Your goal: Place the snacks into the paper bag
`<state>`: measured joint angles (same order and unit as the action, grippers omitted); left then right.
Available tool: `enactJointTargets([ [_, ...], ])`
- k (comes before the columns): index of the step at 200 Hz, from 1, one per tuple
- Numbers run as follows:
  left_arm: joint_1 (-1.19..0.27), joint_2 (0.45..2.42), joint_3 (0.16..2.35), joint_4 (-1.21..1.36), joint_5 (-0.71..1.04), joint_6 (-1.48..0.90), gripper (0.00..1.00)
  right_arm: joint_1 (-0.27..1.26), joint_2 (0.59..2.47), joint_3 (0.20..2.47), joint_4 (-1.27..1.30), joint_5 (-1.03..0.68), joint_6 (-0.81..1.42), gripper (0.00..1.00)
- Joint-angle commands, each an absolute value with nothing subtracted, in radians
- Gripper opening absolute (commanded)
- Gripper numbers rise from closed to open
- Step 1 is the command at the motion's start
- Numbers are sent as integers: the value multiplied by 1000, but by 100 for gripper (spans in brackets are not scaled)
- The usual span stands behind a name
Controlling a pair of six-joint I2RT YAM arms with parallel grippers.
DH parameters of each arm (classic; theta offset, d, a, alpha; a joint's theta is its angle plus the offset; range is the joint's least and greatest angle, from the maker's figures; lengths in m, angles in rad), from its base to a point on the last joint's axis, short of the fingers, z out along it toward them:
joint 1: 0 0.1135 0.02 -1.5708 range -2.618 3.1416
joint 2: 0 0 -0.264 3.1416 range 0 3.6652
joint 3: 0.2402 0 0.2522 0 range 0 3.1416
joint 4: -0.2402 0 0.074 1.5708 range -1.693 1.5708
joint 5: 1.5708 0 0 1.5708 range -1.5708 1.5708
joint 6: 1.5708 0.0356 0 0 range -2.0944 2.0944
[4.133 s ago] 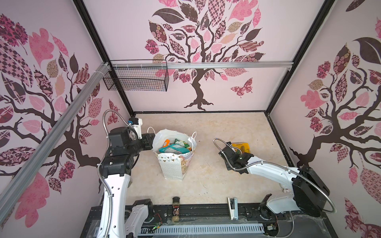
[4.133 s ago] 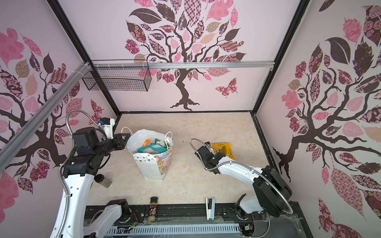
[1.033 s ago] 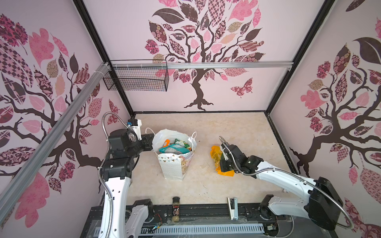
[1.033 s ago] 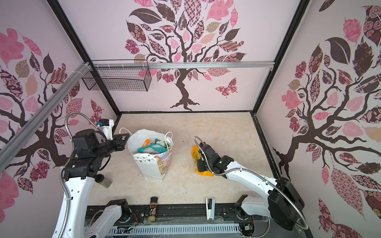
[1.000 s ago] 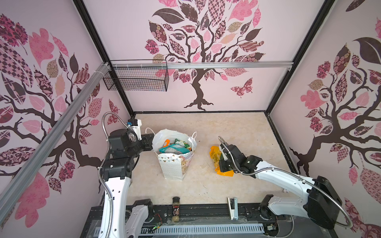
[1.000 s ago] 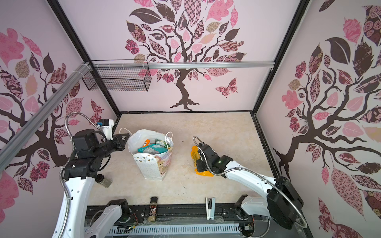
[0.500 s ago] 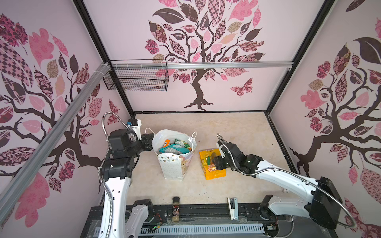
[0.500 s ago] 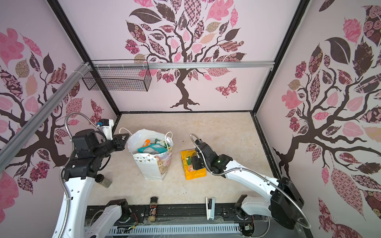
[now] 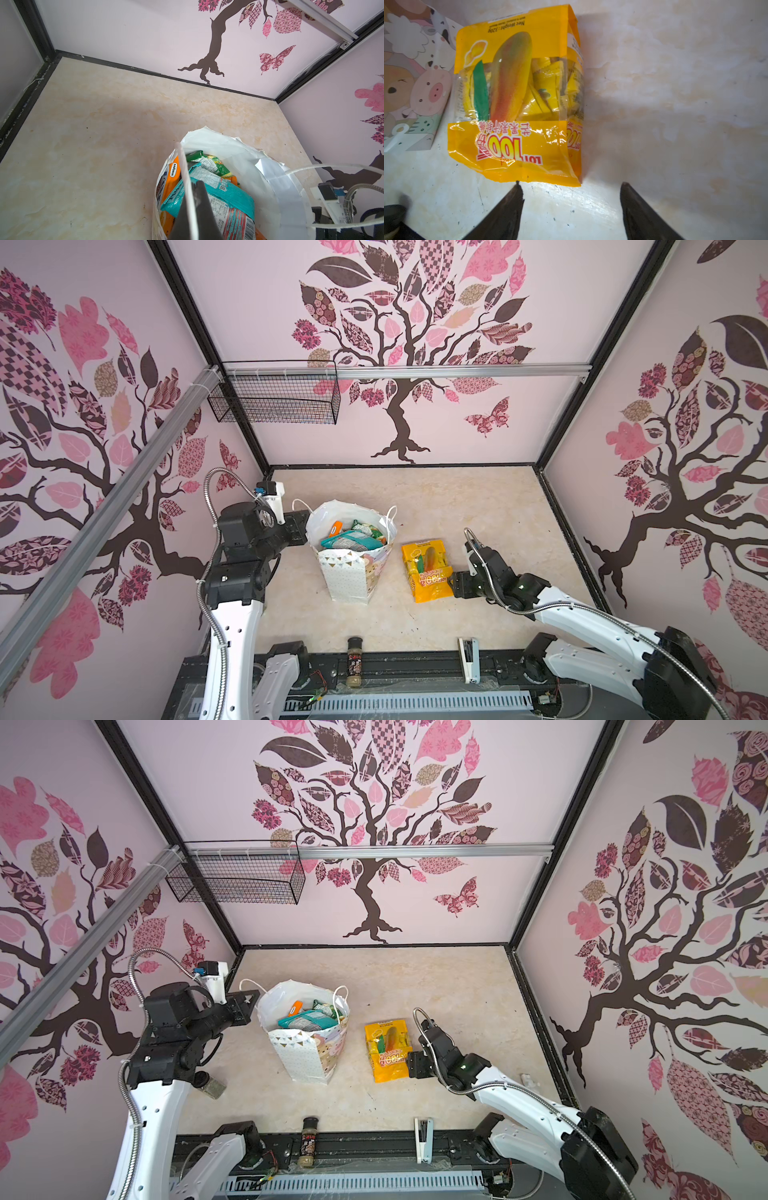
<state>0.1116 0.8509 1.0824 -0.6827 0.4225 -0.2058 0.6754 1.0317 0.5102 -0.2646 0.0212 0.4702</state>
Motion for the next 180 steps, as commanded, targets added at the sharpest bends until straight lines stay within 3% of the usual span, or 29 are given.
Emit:
enactJointTargets([
  [1,117,845,1061,-650,422,-202,0,651,1044,494,-140,-55,459,77],
  [51,116,835,1061,-655,421,-200,0,598,1068,438,-14,-139,421,83],
  [116,116,839,1058,-655,416,-201,0,593,1172,462,15,-240,328,83],
  [180,117,839,1060,-655,417,-200,1,594,1218,452,51,-456,329,69],
])
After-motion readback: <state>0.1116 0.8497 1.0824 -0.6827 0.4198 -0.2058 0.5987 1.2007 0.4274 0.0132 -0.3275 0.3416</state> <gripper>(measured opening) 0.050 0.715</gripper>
